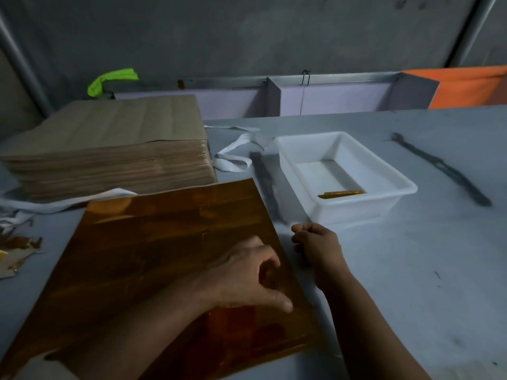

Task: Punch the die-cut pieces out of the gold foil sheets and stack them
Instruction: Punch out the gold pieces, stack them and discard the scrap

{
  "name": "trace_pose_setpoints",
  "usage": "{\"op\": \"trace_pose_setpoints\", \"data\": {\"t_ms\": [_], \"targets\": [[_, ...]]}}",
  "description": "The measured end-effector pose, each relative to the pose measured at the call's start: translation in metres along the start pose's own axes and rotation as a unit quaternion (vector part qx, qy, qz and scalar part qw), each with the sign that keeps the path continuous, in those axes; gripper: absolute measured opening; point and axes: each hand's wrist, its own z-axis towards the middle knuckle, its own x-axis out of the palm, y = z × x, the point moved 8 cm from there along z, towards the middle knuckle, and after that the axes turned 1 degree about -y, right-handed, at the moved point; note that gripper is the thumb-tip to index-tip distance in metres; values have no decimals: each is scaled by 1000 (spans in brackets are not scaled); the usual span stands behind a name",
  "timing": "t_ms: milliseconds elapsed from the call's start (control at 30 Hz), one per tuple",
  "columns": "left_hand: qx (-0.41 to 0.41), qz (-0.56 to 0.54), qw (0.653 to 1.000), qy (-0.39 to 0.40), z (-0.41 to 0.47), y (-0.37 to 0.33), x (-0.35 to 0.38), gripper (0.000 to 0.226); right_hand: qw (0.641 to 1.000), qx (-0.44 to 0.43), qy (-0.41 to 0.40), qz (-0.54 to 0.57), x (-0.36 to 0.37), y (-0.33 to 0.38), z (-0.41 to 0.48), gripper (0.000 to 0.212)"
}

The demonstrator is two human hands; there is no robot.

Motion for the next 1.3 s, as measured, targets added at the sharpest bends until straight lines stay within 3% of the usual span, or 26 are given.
{"op": "trace_pose_setpoints", "data": {"t_ms": [100, 233, 1300], "targets": [[12, 60, 996, 58, -14, -4, 24, 93, 1000, 1, 10, -5, 3, -1, -6, 17], [57, 129, 989, 35, -28, -11, 37, 99, 1000, 3, 19, -4, 3, -3, -15, 18], [35, 36, 998, 42, -39, -14, 44, 73, 998, 40, 51, 10, -8, -22, -17, 14]]}}
